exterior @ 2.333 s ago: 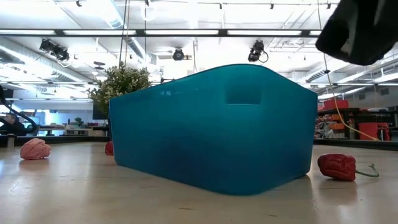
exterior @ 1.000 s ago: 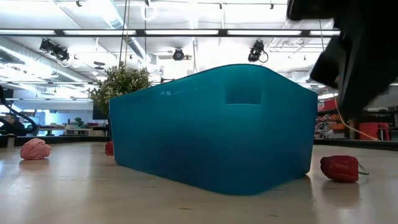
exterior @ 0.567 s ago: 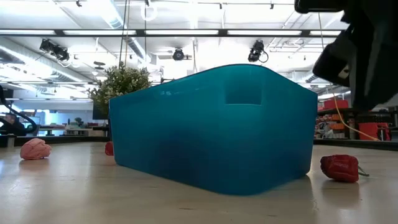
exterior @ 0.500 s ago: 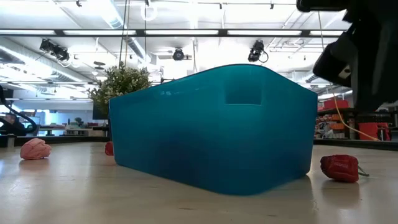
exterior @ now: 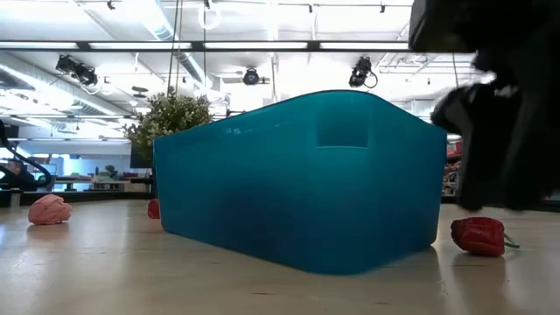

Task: Pick and placing Produce into tupperware
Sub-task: Put the red cherry into the blue bin

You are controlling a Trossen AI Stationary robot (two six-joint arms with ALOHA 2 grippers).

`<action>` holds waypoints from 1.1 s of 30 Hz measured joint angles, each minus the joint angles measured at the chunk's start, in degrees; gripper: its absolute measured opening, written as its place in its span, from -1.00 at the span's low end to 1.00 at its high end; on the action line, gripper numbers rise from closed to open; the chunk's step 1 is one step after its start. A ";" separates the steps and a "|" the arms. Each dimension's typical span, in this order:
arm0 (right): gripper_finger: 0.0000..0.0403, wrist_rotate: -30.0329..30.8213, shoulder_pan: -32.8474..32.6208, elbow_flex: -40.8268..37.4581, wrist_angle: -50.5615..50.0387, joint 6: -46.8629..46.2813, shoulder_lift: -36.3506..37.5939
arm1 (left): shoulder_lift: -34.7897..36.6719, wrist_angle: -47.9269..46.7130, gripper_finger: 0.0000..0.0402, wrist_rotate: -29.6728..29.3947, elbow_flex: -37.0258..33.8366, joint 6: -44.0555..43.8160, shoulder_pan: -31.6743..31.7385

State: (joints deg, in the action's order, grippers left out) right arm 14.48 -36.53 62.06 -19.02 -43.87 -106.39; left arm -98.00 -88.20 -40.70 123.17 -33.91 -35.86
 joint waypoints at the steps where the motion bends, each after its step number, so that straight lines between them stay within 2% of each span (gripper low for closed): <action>1: -0.03 -0.04 0.00 0.00 0.20 -0.04 -0.69 | 0.00 0.02 -0.94 0.00 0.00 0.00 0.00; 11: -0.16 2.29 -0.24 0.24 1.72 -1.65 -4.50 | 0.00 0.07 -0.90 -0.01 0.00 0.00 0.00; 14: -0.33 2.27 -0.17 0.18 1.45 -2.89 -4.23 | 0.00 0.07 -0.93 0.01 0.00 0.00 0.00; 19: -0.86 2.03 -0.11 -0.02 1.37 -5.61 -3.28 | 0.00 0.07 -0.93 0.00 0.00 0.00 0.00; 20: -0.91 1.36 -0.11 -0.02 1.61 -6.23 -3.01 | 0.00 0.07 -0.92 0.01 0.00 -0.01 0.00; 24: -0.89 0.49 -1.68 -0.08 0.34 -11.37 -0.23 | 0.00 0.07 -0.89 0.01 0.00 -0.04 0.00; 26: -0.92 0.94 -2.91 -0.07 -3.20 -13.85 1.90 | 0.00 0.07 -0.89 0.01 0.00 -0.04 -0.02; 30: -0.94 6.95 -5.61 -0.07 -13.10 -20.05 7.46 | 0.00 0.07 -0.91 -0.01 0.00 0.04 -0.02; 33: -0.93 17.64 -7.16 -0.07 -16.48 -22.18 11.62 | 0.00 0.04 -0.94 0.00 0.00 0.07 -0.02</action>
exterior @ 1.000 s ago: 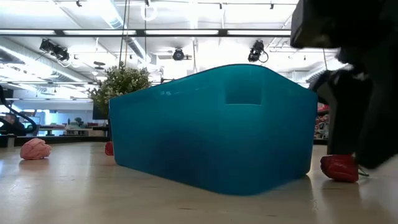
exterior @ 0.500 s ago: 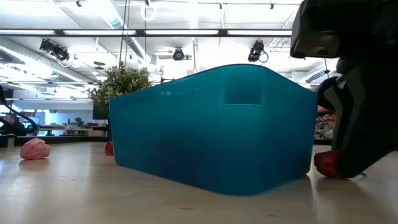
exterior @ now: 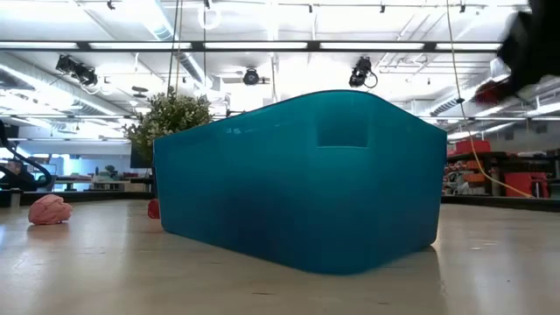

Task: Pick and placing Produce into tupperware
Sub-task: Put the red cherry into the blue bin

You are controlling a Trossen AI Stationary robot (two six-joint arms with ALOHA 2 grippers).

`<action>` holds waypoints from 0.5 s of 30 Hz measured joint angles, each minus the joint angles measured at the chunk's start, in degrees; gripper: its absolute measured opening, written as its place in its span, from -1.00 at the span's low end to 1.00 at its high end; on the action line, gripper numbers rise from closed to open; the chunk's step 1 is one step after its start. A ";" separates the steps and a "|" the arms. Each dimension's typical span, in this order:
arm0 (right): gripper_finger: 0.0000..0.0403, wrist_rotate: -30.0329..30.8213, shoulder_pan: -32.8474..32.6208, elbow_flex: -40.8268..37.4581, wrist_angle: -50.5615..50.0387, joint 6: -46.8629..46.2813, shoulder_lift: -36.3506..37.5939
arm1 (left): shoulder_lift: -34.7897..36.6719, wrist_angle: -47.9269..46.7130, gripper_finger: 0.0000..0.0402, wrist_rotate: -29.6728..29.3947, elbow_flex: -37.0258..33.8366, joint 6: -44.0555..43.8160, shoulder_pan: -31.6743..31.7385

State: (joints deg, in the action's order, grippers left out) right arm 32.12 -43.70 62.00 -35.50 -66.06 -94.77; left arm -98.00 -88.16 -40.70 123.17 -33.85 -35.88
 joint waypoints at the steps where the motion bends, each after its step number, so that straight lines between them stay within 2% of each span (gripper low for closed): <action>1: -0.93 3.87 -0.14 0.00 0.70 0.81 1.17 | 0.00 0.01 -0.94 -0.01 0.00 0.00 0.02; 4: -0.94 11.04 0.77 0.04 7.05 9.06 3.33 | 0.00 0.02 -0.93 0.01 0.00 0.00 0.02; 6: -0.94 9.81 2.68 0.07 12.15 17.27 3.27 | 0.00 0.02 -0.92 0.01 0.00 0.00 0.02; 8: -0.93 5.25 5.48 0.07 18.66 24.36 1.90 | 0.00 0.04 -0.90 -0.01 0.00 -0.01 0.02; 12: -0.91 -8.62 11.22 0.07 32.88 36.78 -4.12 | 0.00 0.04 -0.91 0.01 0.00 -0.02 0.02; 15: -0.90 -15.30 14.44 0.07 37.61 40.81 -7.63 | 0.00 -0.05 -0.94 0.01 0.00 -0.03 0.02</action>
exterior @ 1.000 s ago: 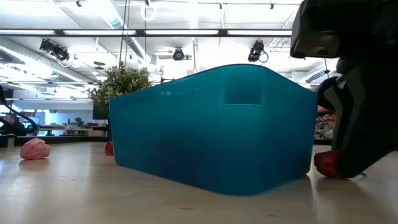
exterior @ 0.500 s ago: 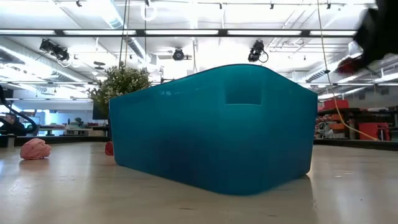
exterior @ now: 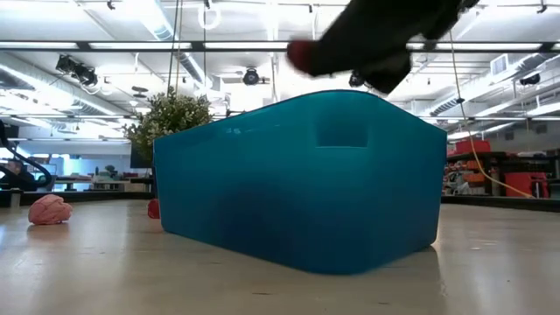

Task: Pick and placing Produce into tupperware
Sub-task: Put the red cherry into the blue bin, then put the pink peach into the blue bin

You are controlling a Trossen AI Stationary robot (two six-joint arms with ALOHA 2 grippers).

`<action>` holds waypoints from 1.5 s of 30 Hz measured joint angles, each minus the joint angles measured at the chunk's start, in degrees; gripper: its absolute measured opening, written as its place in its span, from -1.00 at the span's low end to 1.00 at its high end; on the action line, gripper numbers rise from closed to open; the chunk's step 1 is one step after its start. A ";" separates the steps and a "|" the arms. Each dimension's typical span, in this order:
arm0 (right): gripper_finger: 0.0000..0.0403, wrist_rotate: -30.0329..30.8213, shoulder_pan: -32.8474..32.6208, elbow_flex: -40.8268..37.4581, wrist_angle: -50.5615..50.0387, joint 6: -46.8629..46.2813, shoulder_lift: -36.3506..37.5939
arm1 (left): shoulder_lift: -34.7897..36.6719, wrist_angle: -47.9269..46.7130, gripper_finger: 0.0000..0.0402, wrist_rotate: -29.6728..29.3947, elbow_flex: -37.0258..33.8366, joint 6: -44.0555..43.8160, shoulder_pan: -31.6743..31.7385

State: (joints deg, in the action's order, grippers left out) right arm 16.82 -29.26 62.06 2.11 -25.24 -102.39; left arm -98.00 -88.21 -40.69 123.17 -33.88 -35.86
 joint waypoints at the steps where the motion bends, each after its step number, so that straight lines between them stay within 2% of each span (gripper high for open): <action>1: -0.89 -1.33 0.80 0.00 0.13 0.02 -0.71 | 0.00 -0.19 -0.94 -0.02 0.00 -0.01 0.00; 5: -0.76 -6.69 3.28 0.00 -1.26 1.23 -1.79 | 0.00 -1.55 -0.92 -0.02 0.00 -0.06 0.00; 14: -0.31 -7.16 5.73 0.41 -0.26 4.36 -1.42 | 0.00 -1.75 -0.85 0.04 -1.91 0.03 0.00; 17: -0.21 -7.26 5.61 0.41 -0.65 4.32 -1.42 | 0.00 -1.77 -0.84 4.26 -5.16 0.01 0.00; 19: -0.18 -7.36 5.60 0.42 -0.66 4.32 -1.42 | 0.02 -1.77 -0.84 7.54 -8.57 -0.01 0.00; 24: -0.16 -7.23 5.67 0.44 -0.62 4.34 -1.42 | -0.04 -1.61 -0.81 11.59 -21.19 -0.41 0.00; 28: -0.18 -7.26 5.64 0.46 -0.69 4.34 -1.42 | -0.04 -0.59 -0.71 12.74 -31.45 -4.25 0.65; 31: -0.20 -7.25 5.64 0.46 -0.73 4.34 -1.39 | -0.04 2.35 -0.59 16.77 -38.70 -8.35 2.49; 34: -0.21 -7.25 5.64 0.46 -0.73 4.32 -1.38 | -0.04 8.02 -0.45 21.82 -45.74 -8.69 4.29; 40: -0.21 -7.25 5.62 0.48 -0.75 4.29 -1.37 | -0.04 26.43 -0.19 30.70 -57.44 -2.92 7.04; 43: -0.21 -7.25 5.62 0.50 -0.75 4.29 -1.37 | -0.04 33.26 -0.11 35.78 -62.06 -1.48 7.99; 45: -0.21 -7.25 5.62 0.50 -0.75 4.30 -1.37 | -0.04 35.27 -0.08 36.90 -64.39 -1.45 8.22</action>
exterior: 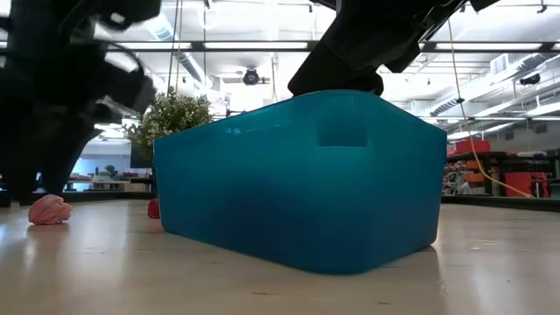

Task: Pick and placing Produce into tupperware
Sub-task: Put the pink peach into the blue bin

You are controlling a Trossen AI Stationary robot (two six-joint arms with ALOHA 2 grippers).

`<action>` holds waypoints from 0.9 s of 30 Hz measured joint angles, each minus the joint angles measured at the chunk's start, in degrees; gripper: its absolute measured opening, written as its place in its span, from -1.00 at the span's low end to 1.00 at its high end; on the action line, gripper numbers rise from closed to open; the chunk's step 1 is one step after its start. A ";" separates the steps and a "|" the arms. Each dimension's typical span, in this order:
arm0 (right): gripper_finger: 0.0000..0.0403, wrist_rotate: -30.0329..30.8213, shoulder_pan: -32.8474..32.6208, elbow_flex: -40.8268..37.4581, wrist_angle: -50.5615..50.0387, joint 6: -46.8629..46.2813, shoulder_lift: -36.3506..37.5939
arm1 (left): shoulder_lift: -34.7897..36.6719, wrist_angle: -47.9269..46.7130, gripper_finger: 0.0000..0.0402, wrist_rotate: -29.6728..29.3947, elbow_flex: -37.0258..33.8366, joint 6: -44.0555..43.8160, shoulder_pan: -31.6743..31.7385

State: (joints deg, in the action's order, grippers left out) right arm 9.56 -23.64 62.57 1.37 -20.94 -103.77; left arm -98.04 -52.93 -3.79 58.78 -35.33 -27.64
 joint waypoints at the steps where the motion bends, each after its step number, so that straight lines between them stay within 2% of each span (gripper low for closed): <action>1: -0.21 0.00 0.00 0.00 0.00 0.01 0.00 | 0.00 0.48 -0.07 0.00 -0.97 0.01 0.03; 6: -0.21 0.00 0.00 0.00 -0.02 0.03 0.02 | 0.02 1.51 -0.09 0.04 -3.05 -0.02 0.11; 14: -0.21 0.00 0.00 0.00 -0.02 0.08 0.02 | 0.02 6.89 -0.11 0.06 -2.53 0.04 0.04; 20: -0.21 0.00 0.00 0.00 -0.02 0.08 0.02 | 0.02 7.35 -0.15 0.08 -2.53 0.08 0.16; 23: -0.21 0.00 0.00 0.00 -0.02 0.08 0.02 | 0.02 7.42 -0.31 0.04 -2.53 1.47 0.22; 27: -0.21 0.00 0.00 0.00 -0.02 0.10 0.04 | 0.02 9.97 -0.70 -1.24 -2.53 4.26 0.22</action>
State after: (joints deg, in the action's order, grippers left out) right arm 9.56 -23.64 62.57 1.34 -20.84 -103.72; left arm -98.02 -42.97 -5.03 56.25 -31.07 -27.42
